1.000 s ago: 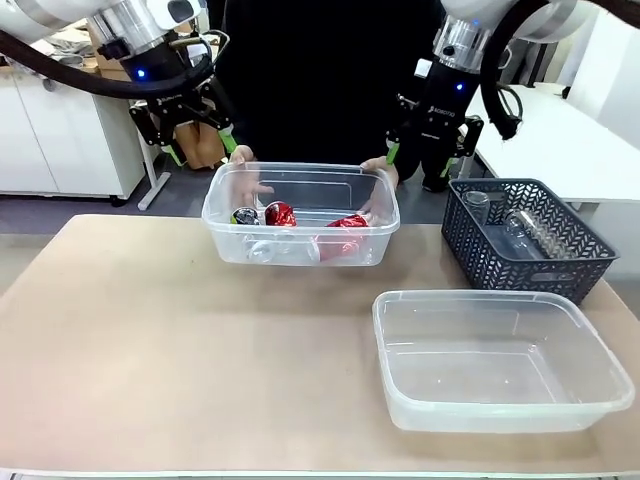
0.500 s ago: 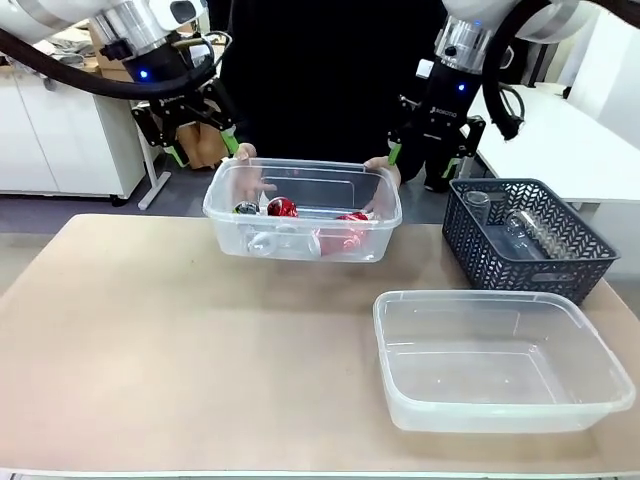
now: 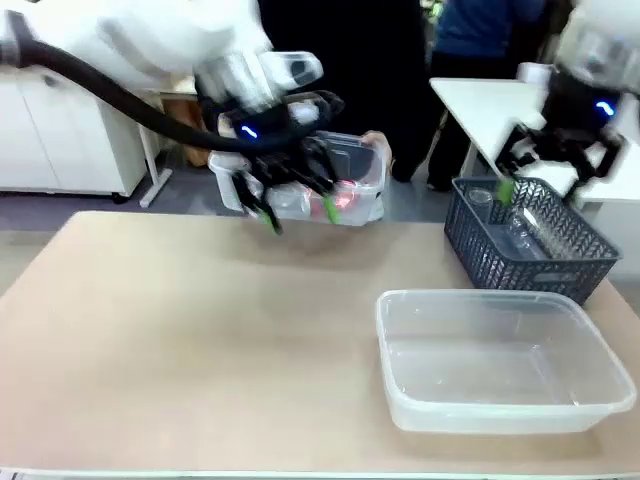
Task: Sort the waste into each basket.
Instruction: Pick up the Organizing box on the right side of the table and lift it.
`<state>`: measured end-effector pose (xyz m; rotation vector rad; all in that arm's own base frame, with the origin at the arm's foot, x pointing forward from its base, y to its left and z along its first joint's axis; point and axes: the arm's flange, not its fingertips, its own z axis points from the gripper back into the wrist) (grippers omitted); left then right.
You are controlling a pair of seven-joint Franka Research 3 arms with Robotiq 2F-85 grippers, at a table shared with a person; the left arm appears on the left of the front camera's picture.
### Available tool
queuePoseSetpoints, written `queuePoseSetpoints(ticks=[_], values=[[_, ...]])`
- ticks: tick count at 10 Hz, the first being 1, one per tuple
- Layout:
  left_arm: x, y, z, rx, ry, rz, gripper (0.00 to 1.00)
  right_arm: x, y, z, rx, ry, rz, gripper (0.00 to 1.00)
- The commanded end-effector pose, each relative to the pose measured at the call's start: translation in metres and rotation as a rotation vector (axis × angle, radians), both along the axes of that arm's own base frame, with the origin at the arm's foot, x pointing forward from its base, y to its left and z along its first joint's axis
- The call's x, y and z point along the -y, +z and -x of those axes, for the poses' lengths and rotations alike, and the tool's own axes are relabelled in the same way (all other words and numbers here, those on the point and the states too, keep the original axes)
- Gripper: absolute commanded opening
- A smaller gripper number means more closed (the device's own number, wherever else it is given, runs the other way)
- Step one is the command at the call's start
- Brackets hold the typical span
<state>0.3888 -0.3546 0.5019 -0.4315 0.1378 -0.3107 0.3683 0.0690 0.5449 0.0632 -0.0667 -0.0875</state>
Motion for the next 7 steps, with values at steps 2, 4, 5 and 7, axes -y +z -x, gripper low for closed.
queuePoseSetpoints(ticks=[2,4,5,7], values=[[0.067,-0.015,0.007,0.03,-0.015,0.043,1.0,0.043,-0.022,0.021,0.041,-0.121,0.001,1.0],[0.035,-0.015,0.013,-0.011,-0.022,0.017,1.0,0.027,-0.012,0.018,-0.003,-0.028,0.004,1.0],[0.035,-0.015,0.013,-0.011,-0.022,0.017,1.0,0.027,-0.012,0.018,-0.003,-0.028,0.004,1.0],[0.05,-0.019,0.009,-0.014,-0.019,0.027,1.0,0.034,-0.017,0.024,0.005,-0.048,0.013,1.0]])
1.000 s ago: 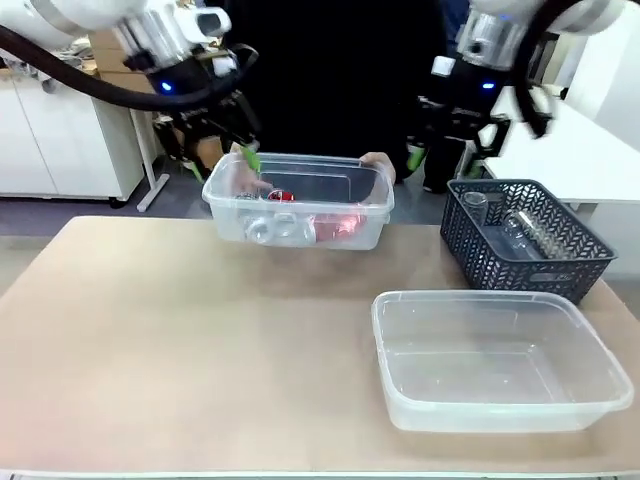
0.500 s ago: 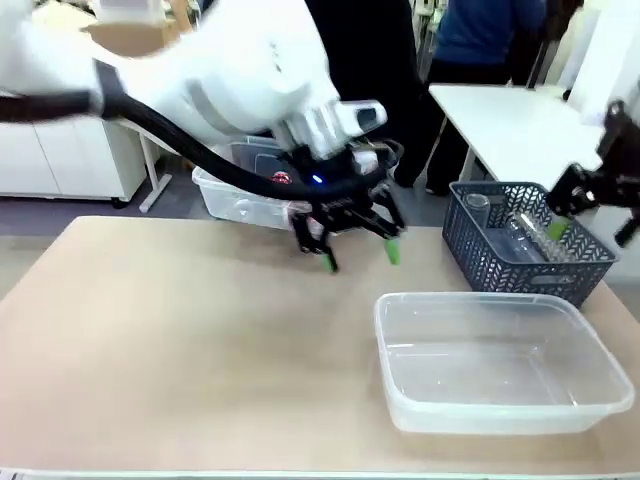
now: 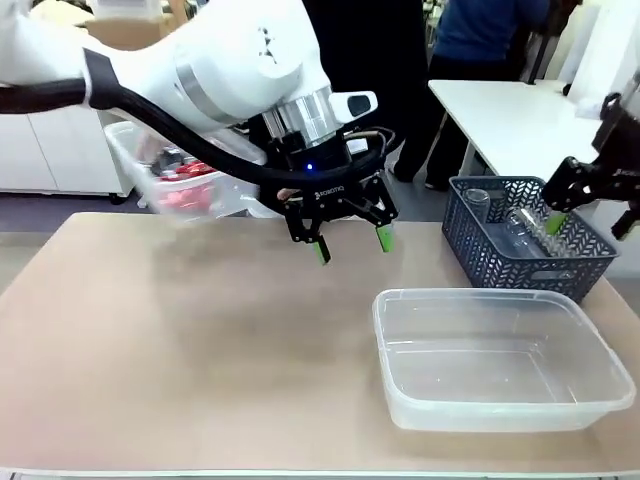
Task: Sort the waste into each basket.
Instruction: Pick up the Organizing box on the right side of the table and lift it.
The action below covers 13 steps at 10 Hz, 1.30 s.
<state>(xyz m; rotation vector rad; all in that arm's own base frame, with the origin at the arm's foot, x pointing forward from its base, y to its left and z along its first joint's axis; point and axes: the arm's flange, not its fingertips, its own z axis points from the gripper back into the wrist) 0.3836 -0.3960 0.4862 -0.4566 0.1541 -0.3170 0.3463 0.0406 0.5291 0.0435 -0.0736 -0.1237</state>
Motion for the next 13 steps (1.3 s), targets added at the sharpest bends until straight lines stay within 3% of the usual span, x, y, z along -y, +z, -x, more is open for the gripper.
queuePoseSetpoints(ticks=[1,3,4,7,11,13], values=[[0.012,-0.017,0.044,0.063,0.015,-0.127,1.0,0.002,-0.027,0.015,-0.044,0.124,-0.038,1.0],[0.034,-0.054,0.109,0.096,-0.039,-0.169,1.0,0.008,-0.08,0.036,-0.085,0.203,-0.089,1.0],[0.049,-0.075,0.123,0.11,-0.039,-0.17,1.0,0.013,-0.104,0.043,-0.144,0.215,-0.065,1.0],[0.073,-0.114,0.12,0.154,0.016,-0.238,1.0,0.028,-0.142,0.049,-0.224,0.251,0.0,1.0],[0.064,-0.124,0.098,0.177,0.089,-0.253,1.0,0.034,-0.178,0.055,-0.373,0.291,0.055,1.0],[0.063,-0.123,0.089,0.181,0.088,-0.255,1.0,0.04,-0.185,0.057,-0.385,0.259,0.041,1.0]])
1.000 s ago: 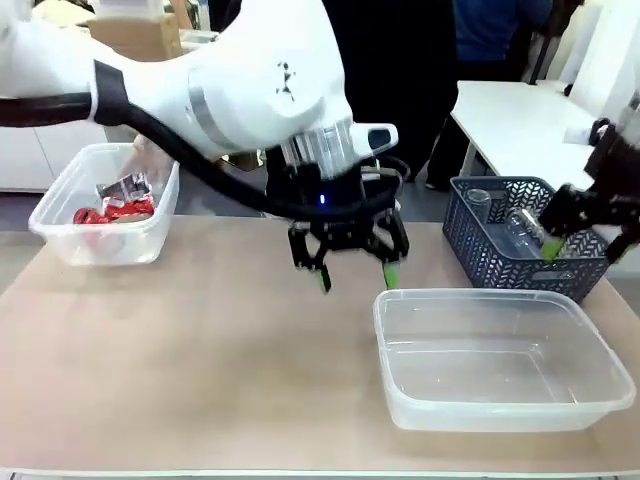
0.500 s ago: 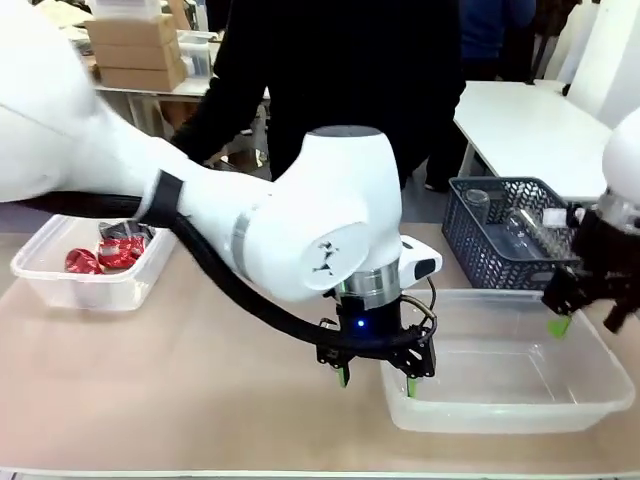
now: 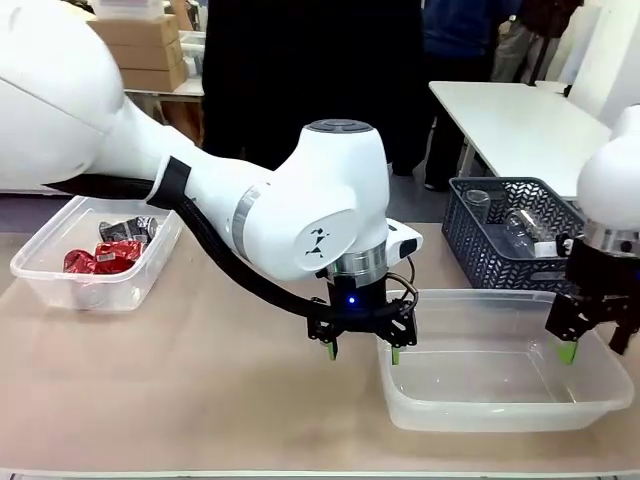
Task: Sort the waste into each basket.
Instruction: Pick up the Organizing box on the right side of the table and lift it.
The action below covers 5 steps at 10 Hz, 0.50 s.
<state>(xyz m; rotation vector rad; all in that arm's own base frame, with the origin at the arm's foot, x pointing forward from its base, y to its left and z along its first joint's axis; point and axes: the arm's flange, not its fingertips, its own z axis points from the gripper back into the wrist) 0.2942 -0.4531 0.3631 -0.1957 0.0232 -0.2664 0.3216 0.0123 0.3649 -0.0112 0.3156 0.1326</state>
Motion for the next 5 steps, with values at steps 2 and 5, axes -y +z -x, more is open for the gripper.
queuePoseSetpoints(ticks=[2,5], values=[[0.0077,-0.0022,-0.0035,0.037,0.039,-0.017,1.0,0.0143,-0.0273,0.0321,-0.006,-0.018,-0.009,1.0],[0.0062,-0.0013,-0.0045,0.042,0.064,-0.011,0.4,0.0156,-0.0264,0.0328,-0.001,-0.021,-0.033,0.44]])
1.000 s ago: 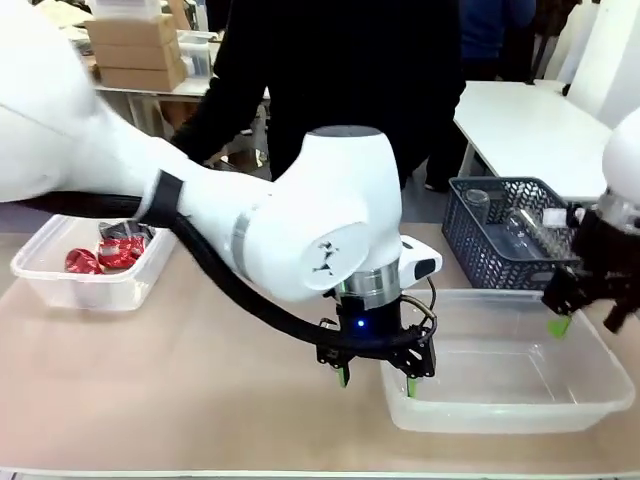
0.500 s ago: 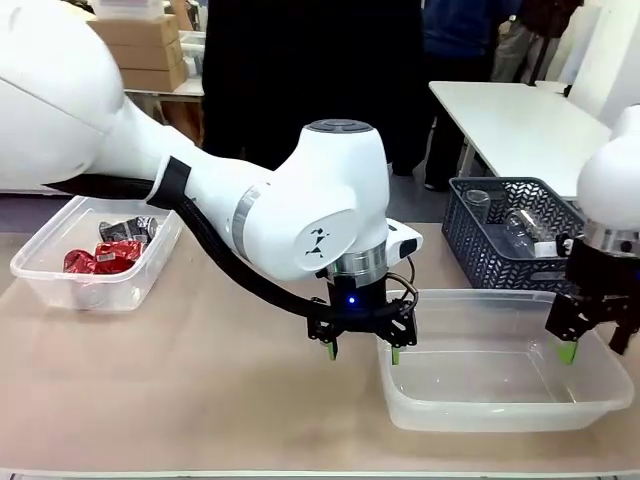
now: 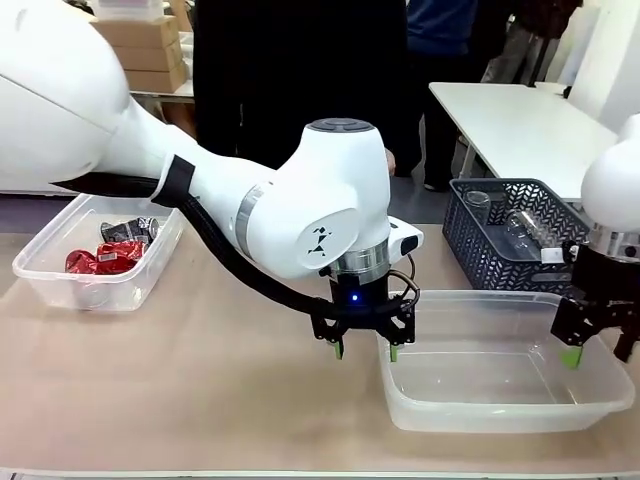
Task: Sort the waste into each basket.
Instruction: Pick up the Organizing box on the right side of the table and lift it.
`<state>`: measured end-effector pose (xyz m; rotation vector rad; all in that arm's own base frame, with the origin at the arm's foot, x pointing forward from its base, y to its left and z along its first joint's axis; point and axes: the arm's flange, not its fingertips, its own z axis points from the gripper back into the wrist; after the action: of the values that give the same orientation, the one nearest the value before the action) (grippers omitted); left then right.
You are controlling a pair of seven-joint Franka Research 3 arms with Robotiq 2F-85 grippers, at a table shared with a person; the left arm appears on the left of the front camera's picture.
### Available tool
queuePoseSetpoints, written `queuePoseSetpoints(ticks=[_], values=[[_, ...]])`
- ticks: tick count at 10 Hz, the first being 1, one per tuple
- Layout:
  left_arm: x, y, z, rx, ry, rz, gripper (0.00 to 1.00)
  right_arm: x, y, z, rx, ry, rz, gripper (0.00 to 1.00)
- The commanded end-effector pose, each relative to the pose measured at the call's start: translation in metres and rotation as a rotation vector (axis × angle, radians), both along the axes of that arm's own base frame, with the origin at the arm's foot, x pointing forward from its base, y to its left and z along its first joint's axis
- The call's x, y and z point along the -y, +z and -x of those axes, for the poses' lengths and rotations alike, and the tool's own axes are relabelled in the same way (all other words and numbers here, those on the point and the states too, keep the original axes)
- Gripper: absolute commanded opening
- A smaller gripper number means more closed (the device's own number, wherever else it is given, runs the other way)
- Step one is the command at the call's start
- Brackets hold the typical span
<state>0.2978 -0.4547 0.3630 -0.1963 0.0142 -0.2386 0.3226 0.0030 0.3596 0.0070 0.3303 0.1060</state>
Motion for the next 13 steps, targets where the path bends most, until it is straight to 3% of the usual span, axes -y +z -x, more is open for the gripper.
queuePoseSetpoints(ticks=[1,2,3,4,5,7,11,13], values=[[0.004,0.0,-0.001,0.042,0.041,-0.014,0.0,0.006,-0.021,0.034,0.011,0.007,-0.016,0.43],[0.002,0.003,0.0,0.047,0.05,-0.01,0.0,0.006,-0.021,0.034,0.01,0.007,-0.011,0.0],[0.001,0.004,0.001,0.052,0.052,-0.008,0.0,0.006,-0.021,0.035,0.011,0.005,-0.01,0.0],[0.001,0.004,0.001,0.052,0.051,-0.007,0.13,0.006,-0.021,0.035,0.008,0.007,-0.01,0.0],[0.0,0.005,0.002,0.054,0.05,-0.004,0.04,0.006,-0.021,0.035,0.006,0.008,-0.01,0.16],[0.0,0.007,0.003,0.057,0.048,0.0,0.0,0.005,-0.02,0.035,0.008,0.007,-0.006,0.0],[-0.01,0.025,0.01,0.048,0.043,-0.007,0.0,0.001,-0.014,0.034,0.02,0.002,0.004,0.0],[-0.022,0.048,0.016,0.016,0.034,-0.024,0.0,-0.012,0.018,0.028,0.039,-0.027,0.035,0.0]])
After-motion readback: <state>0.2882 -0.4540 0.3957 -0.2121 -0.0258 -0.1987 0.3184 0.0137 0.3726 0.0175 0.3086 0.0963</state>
